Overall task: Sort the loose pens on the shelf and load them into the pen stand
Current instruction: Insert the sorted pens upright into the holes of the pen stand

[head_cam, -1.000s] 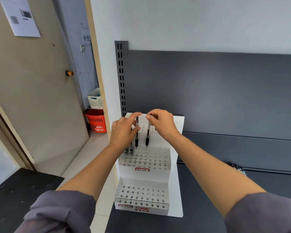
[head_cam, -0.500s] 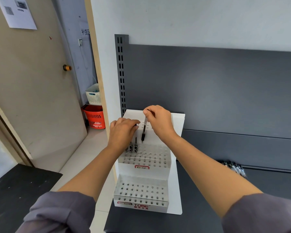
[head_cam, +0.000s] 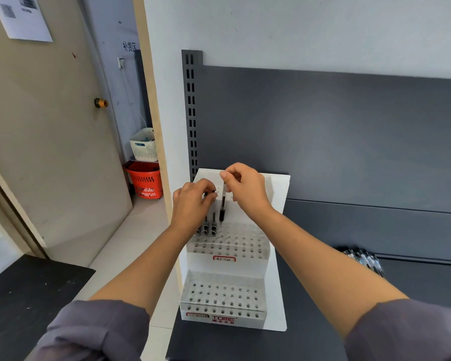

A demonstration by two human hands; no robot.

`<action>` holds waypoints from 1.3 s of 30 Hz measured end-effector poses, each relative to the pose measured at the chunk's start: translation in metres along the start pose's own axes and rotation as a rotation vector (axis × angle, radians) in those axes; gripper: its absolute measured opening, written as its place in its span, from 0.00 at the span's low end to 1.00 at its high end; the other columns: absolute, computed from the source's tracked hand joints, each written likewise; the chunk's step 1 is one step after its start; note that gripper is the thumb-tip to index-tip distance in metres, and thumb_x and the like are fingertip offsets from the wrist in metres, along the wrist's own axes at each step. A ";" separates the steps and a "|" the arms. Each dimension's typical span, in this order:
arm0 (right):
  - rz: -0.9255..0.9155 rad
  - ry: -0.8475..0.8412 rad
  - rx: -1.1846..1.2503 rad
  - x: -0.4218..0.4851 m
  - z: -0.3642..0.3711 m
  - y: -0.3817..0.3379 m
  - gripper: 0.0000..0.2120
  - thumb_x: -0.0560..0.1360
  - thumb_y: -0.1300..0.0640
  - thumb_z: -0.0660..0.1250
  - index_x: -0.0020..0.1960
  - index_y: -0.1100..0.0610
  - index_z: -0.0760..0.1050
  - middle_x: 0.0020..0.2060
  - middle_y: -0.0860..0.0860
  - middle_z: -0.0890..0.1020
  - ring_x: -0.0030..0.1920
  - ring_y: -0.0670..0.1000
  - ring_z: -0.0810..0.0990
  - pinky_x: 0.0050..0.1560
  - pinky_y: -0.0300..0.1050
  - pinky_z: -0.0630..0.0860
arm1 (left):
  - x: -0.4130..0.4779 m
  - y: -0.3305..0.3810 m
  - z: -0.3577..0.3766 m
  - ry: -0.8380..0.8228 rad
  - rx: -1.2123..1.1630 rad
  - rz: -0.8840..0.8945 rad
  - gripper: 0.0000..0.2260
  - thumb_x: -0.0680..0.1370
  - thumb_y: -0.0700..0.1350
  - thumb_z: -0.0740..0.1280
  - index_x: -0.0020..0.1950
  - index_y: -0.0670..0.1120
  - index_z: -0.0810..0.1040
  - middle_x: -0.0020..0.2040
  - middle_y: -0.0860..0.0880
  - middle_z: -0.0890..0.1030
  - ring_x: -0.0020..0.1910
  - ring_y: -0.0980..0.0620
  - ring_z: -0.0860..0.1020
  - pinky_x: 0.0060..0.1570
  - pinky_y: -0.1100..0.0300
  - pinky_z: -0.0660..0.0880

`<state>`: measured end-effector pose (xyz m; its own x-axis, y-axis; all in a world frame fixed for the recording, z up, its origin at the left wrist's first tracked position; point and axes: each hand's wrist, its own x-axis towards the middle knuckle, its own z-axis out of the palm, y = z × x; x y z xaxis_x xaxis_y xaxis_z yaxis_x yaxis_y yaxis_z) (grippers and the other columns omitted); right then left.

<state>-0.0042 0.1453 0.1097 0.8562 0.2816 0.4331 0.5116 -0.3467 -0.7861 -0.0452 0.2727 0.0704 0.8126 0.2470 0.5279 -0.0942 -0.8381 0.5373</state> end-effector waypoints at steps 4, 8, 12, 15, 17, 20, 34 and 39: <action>-0.038 -0.072 -0.120 -0.003 0.002 0.010 0.08 0.77 0.54 0.65 0.43 0.56 0.78 0.33 0.46 0.79 0.36 0.46 0.76 0.39 0.43 0.74 | 0.000 0.001 0.000 -0.003 -0.023 0.010 0.03 0.78 0.45 0.65 0.49 0.49 0.78 0.46 0.53 0.81 0.52 0.50 0.74 0.52 0.56 0.61; -0.077 -0.149 -0.444 -0.008 0.010 0.017 0.12 0.79 0.48 0.62 0.48 0.52 0.80 0.41 0.47 0.83 0.42 0.49 0.78 0.40 0.44 0.75 | 0.001 0.000 -0.001 -0.006 -0.027 -0.005 0.05 0.78 0.46 0.64 0.49 0.49 0.78 0.46 0.53 0.81 0.53 0.51 0.74 0.52 0.57 0.59; -0.014 -0.100 -0.591 -0.004 0.012 0.017 0.17 0.80 0.46 0.59 0.43 0.55 0.78 0.40 0.50 0.82 0.41 0.53 0.78 0.36 0.43 0.71 | 0.001 -0.003 0.000 0.002 -0.023 -0.002 0.06 0.79 0.44 0.63 0.52 0.48 0.79 0.47 0.53 0.82 0.53 0.50 0.74 0.49 0.58 0.58; -0.025 -0.088 -0.620 -0.008 0.013 0.021 0.16 0.80 0.46 0.58 0.44 0.55 0.78 0.42 0.50 0.80 0.41 0.52 0.77 0.35 0.42 0.67 | 0.002 -0.003 0.003 0.016 -0.027 0.004 0.06 0.79 0.43 0.62 0.51 0.48 0.79 0.46 0.53 0.82 0.53 0.49 0.74 0.49 0.58 0.57; -0.010 -0.113 -0.583 -0.010 0.011 0.024 0.16 0.80 0.46 0.58 0.45 0.55 0.77 0.42 0.50 0.81 0.42 0.52 0.77 0.35 0.42 0.67 | 0.002 0.000 0.006 0.020 -0.032 -0.001 0.07 0.80 0.43 0.61 0.50 0.48 0.78 0.46 0.53 0.81 0.52 0.49 0.73 0.49 0.58 0.57; -0.022 -0.168 -0.505 -0.008 0.003 0.022 0.15 0.80 0.45 0.58 0.54 0.53 0.77 0.48 0.49 0.81 0.47 0.51 0.79 0.41 0.45 0.73 | 0.001 0.005 0.007 0.024 -0.018 -0.017 0.07 0.80 0.44 0.60 0.50 0.49 0.78 0.45 0.52 0.81 0.51 0.49 0.73 0.49 0.58 0.57; -0.178 0.000 -0.706 -0.043 -0.146 0.082 0.12 0.80 0.52 0.57 0.54 0.53 0.78 0.49 0.50 0.78 0.49 0.54 0.76 0.42 0.45 0.72 | -0.011 0.137 0.072 0.076 0.191 0.266 0.06 0.79 0.46 0.62 0.50 0.49 0.78 0.46 0.52 0.81 0.50 0.48 0.75 0.50 0.54 0.64; -0.044 -0.063 -0.769 -0.071 -0.238 0.144 0.11 0.79 0.52 0.59 0.55 0.53 0.78 0.49 0.52 0.78 0.51 0.57 0.76 0.48 0.49 0.72 | -0.035 0.204 0.140 -0.005 0.170 0.349 0.04 0.77 0.44 0.64 0.47 0.47 0.79 0.42 0.50 0.81 0.45 0.44 0.76 0.46 0.51 0.67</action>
<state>0.0254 -0.1372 0.0706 0.8400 0.3519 0.4130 0.4705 -0.8515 -0.2314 -0.0125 0.0247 0.0689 0.7513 -0.0694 0.6563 -0.2691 -0.9402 0.2087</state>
